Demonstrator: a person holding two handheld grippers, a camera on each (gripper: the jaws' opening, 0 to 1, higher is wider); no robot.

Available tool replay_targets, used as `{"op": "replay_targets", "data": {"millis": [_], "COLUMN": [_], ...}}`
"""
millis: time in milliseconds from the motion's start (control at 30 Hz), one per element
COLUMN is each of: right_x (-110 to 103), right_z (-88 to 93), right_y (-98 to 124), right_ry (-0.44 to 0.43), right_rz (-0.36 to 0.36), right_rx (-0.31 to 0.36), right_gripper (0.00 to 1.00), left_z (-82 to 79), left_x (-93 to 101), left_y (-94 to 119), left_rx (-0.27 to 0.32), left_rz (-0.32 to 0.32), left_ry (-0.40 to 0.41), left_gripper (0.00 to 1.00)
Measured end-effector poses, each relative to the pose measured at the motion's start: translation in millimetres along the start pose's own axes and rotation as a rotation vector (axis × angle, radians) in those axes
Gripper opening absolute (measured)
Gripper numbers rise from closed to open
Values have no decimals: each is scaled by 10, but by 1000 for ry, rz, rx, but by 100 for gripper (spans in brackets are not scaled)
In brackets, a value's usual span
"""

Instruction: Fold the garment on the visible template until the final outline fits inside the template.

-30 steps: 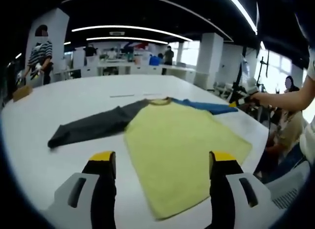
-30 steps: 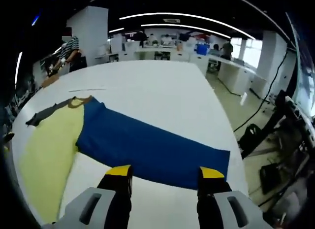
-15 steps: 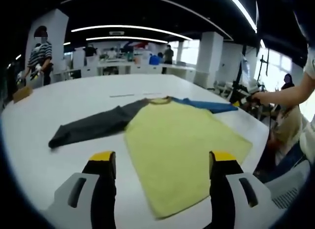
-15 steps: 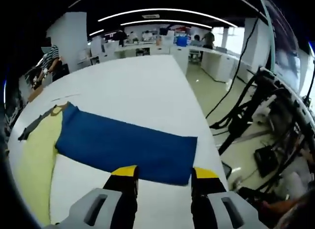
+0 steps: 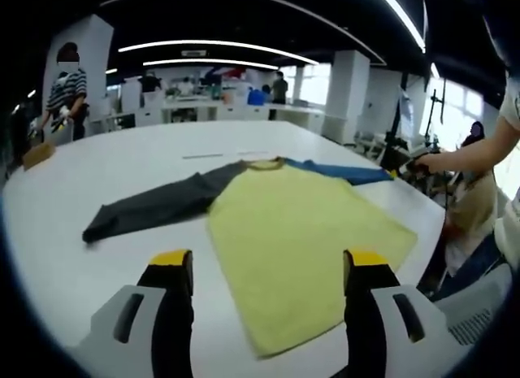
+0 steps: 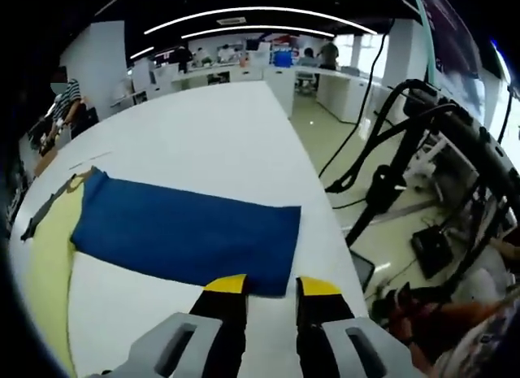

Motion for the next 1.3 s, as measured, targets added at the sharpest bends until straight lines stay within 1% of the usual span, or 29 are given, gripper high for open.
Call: {"op": "replay_targets", "data": {"millis": [133,200,433,500,567,633,733,1000,1300], "right_x": [-47,-46,-60,-43,-31,-12,9,42,32], "right_z": [23,17,31,49,65,81,95,142,190], "right_y": [11,-19,22,42,63,77,75,103,128], "right_ry": [0,-2,0,-16,-13,-16,-12,-10,17], "right_rz": [-8,-19,-12,-9,-9,-11,-12,-24,-30], "right_rx": [-5,-5,-17,-30,-36,-45,-55,-80,-102], "right_gripper": [15,12,8,7,5,4,3,2,1], "left_z": [6,7,0,4,4,4,-4,-15,-7], "left_x": [-1,2,0,4,14,15,3,10,4], "left_y": [7,8,20,22,24,28,38,62,52], "left_rx": [-2,-7,-8,-8,-7,-8,-5,-1,3], "left_rz": [-3,-3,-13,-14,-14,-13,-27,-23,-19], "left_ry": [2,0,-5,-2,-1,-4,-5,-9,-11], "left_gripper": [72,72,73,73,73,73,77,78,80]}}
Point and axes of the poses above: the point that each gripper's makers call its tool centre point, and the gripper's own axes: y roughly backward along the fingers, x roughly to its right, z roughly out of its underside, the point moved 4 cm from there along y, roughly backward along the fingers, and after that the axes turned 10 degrees about z, right-handed, at the moved point
